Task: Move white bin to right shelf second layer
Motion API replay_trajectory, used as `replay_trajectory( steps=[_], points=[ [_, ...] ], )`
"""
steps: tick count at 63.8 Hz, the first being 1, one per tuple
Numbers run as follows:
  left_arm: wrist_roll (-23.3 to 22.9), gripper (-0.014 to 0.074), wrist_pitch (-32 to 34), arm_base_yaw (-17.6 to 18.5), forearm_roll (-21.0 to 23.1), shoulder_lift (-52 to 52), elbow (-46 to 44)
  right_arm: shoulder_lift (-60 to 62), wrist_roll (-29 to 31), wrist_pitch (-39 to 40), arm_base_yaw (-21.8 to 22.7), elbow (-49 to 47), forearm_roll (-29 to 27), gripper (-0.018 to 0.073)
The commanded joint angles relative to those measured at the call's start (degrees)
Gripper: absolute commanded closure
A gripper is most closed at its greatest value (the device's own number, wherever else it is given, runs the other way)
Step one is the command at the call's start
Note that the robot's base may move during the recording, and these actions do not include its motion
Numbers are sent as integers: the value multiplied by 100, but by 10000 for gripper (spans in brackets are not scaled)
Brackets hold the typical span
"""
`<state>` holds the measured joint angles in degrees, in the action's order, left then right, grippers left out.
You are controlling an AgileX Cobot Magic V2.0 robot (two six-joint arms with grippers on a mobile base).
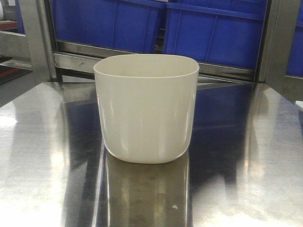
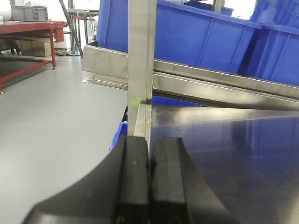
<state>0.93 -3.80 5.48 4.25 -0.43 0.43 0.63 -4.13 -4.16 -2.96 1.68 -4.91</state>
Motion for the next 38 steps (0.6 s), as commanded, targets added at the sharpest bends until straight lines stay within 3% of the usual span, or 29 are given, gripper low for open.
replay_trajectory(
  steps=[1,30,38],
  points=[
    [-42,512,493,32,6,-10,211,112,15,589,37,-95,47,503],
    [-42,512,493,32,6,-10,211,112,10,605,37,-95,47,503],
    [-42,512,493,32,6,-10,211,92,-268,595,32,-162,-323,503]
  ],
)
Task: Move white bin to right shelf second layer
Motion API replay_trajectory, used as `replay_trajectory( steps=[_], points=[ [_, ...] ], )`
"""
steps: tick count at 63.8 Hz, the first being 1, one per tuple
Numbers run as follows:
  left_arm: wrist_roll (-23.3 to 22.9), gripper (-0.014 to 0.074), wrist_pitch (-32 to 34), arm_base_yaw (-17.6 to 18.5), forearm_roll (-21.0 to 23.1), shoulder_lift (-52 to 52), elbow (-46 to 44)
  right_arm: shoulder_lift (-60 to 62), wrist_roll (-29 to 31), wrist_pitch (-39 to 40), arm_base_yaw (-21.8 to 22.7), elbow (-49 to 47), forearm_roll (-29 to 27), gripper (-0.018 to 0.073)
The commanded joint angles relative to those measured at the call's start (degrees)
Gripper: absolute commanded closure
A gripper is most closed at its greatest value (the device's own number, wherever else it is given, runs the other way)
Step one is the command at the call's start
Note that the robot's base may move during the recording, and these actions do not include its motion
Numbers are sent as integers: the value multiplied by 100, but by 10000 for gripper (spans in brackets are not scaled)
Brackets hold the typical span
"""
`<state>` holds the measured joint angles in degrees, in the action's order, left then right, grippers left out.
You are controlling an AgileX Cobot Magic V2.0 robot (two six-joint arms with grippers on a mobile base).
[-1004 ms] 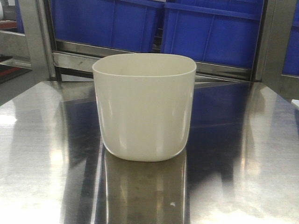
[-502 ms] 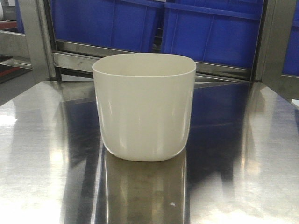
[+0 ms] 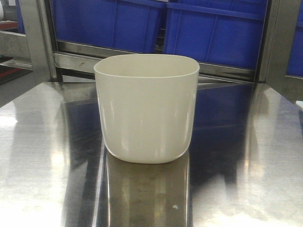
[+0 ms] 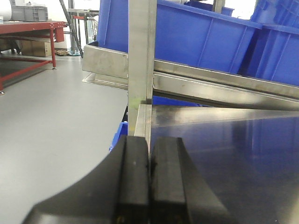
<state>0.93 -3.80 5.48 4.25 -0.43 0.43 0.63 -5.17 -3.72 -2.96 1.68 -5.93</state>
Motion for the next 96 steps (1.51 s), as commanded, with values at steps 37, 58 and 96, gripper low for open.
replay_trajectory(
  steps=[37,58,96],
  points=[
    [-42,512,493,32,6,-10,211,-2246,-209,-1145,26,-2627,-431,503],
    [-42,512,493,32,6,-10,211,-3584,-209,-2123,26,-4251,-445,503],
    [-42,512,493,32,6,-10,211,-5710,480,-4351,-656,-6308,-445,78]
  ],
)
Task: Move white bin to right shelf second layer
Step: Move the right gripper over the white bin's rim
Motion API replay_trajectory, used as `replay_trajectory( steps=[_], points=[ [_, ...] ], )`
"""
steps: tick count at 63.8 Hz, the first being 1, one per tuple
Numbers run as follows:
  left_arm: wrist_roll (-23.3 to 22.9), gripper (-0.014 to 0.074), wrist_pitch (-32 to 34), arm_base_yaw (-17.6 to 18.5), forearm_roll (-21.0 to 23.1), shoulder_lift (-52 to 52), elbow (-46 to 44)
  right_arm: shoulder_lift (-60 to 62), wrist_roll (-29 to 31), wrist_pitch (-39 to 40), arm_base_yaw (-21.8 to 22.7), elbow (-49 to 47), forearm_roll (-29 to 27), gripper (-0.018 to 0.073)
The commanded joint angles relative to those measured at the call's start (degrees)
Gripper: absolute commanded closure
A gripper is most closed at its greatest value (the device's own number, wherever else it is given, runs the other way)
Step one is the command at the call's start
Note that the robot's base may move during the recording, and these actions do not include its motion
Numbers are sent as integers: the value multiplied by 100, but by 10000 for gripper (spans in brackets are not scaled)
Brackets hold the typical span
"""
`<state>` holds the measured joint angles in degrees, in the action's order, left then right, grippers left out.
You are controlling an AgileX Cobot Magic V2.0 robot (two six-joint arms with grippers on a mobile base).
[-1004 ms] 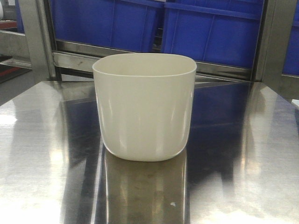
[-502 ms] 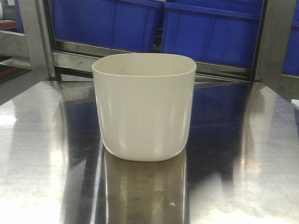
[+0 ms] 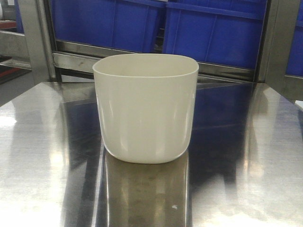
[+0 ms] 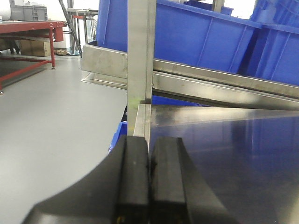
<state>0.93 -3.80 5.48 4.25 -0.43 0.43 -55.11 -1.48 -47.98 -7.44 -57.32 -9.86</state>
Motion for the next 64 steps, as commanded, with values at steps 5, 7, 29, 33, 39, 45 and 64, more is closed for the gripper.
replay_trajectory(
  steps=[5,7,29,33,39,45,64],
  points=[
    [-42,512,493,32,6,-10,211,-373,110,-72,-465,-609,-52,83],
    [-42,512,493,32,6,-10,211,-472,110,-111,-560,-675,-52,83],
    [-42,512,493,32,6,-10,211,-1417,110,-246,-1338,-1161,-52,83],
    [-42,512,493,32,6,-10,211,-1564,110,-232,-1493,-1241,-52,83],
    [-42,512,493,32,6,-10,211,-1769,110,-240,-1720,-1417,-52,83],
    [-42,512,493,32,6,-10,211,-1997,97,-240,-1896,-1604,-52,82],
    [-42,512,493,32,6,-10,211,-2644,53,-567,-2058,-2244,-123,82]
  ],
)
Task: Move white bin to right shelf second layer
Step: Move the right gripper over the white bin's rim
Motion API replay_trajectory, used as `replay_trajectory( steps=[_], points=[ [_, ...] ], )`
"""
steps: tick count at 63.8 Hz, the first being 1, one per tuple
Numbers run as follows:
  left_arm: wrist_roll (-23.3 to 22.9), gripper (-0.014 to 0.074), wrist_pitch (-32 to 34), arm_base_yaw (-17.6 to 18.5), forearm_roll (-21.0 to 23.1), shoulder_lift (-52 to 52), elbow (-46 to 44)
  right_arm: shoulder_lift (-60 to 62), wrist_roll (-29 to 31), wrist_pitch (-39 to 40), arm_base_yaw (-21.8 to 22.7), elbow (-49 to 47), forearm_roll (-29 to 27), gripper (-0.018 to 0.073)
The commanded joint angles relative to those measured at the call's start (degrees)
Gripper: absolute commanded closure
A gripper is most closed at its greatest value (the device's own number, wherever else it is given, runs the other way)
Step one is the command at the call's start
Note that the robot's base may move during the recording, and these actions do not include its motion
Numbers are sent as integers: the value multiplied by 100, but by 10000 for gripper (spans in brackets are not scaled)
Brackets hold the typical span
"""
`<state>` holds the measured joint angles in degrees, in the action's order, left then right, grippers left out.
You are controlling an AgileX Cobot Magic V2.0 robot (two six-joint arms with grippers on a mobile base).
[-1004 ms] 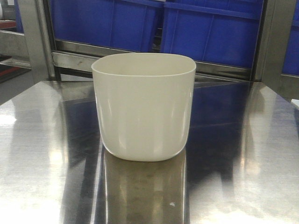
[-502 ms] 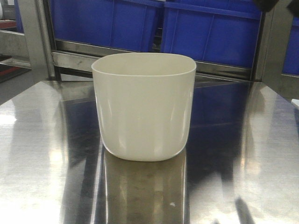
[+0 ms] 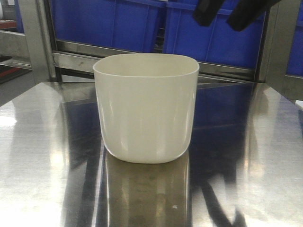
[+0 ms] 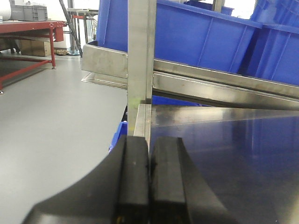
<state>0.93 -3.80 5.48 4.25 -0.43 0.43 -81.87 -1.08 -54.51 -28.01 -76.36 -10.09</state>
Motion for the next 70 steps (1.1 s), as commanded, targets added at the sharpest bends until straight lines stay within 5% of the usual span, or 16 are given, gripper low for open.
replay_trajectory(
  steps=[1,70],
  points=[
    [-42,512,493,32,6,-10,211,9,13,55,-1,-369,-105,82],
    [-42,512,493,32,6,-10,211,-1076,8,1,-204,-730,-141,46]
  ],
)
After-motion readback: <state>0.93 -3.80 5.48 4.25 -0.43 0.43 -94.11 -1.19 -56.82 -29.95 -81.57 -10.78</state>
